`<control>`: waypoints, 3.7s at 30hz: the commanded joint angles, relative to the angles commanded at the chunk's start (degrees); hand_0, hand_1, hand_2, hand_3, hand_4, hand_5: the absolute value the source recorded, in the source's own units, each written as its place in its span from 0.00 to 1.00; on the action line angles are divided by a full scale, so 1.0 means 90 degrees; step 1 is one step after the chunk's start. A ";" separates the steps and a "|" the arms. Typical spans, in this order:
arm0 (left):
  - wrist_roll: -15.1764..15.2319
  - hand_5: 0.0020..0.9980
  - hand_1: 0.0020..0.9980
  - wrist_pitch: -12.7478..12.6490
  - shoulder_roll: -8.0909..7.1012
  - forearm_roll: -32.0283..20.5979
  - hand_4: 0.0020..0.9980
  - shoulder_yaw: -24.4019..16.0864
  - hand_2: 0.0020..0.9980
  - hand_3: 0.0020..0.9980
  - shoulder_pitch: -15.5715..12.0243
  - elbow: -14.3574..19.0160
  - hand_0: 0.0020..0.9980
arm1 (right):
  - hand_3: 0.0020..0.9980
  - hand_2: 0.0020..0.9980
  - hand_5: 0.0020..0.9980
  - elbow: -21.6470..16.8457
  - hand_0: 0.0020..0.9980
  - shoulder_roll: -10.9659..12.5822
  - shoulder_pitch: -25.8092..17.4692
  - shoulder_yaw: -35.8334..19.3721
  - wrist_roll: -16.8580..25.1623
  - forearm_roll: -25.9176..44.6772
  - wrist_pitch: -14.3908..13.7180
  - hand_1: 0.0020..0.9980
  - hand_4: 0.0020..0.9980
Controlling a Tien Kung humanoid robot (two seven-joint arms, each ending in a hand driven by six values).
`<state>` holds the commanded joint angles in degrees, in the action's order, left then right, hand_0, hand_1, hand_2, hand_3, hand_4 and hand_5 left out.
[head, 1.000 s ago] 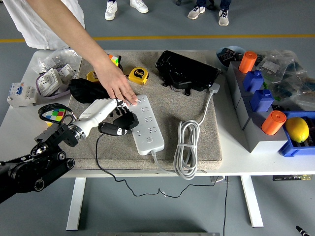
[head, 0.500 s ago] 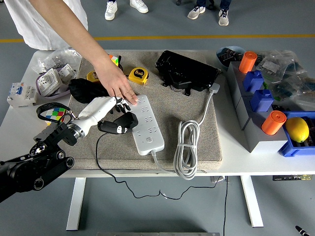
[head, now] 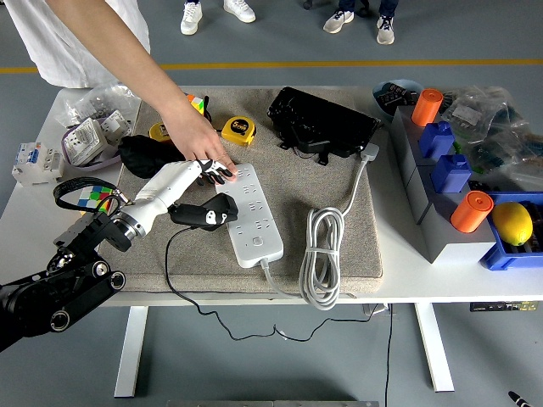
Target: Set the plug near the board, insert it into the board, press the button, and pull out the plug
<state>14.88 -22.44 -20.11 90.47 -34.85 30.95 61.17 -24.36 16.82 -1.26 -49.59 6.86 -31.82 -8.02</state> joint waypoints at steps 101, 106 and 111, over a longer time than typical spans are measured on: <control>-0.1053 0.35 0.73 0.0125 -0.0037 0.1299 0.77 0.0056 0.72 0.63 -0.0396 0.0467 0.69 | 0.55 0.65 0.47 -0.0024 0.61 -0.0057 -0.0030 -0.0156 0.0158 -0.0024 0.0001 0.63 1.00; -0.1026 0.35 0.73 0.0119 -0.0034 0.1307 0.77 0.0078 0.72 0.63 -0.0410 0.0499 0.68 | 0.55 0.65 0.47 -0.0024 0.61 -0.0052 -0.0041 -0.0154 0.0161 -0.0027 -0.0002 0.63 1.00; -0.0966 0.37 0.73 0.0080 -0.0048 0.1285 0.78 0.0086 0.72 0.63 -0.0434 0.0545 0.68 | 0.55 0.65 0.47 -0.0026 0.61 -0.0055 -0.0047 -0.0155 0.0172 -0.0025 -0.0003 0.63 1.00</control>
<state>6.19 -21.73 -20.54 102.04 -34.07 27.04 66.07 -24.60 16.33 -1.67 -50.98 8.41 -32.04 -8.05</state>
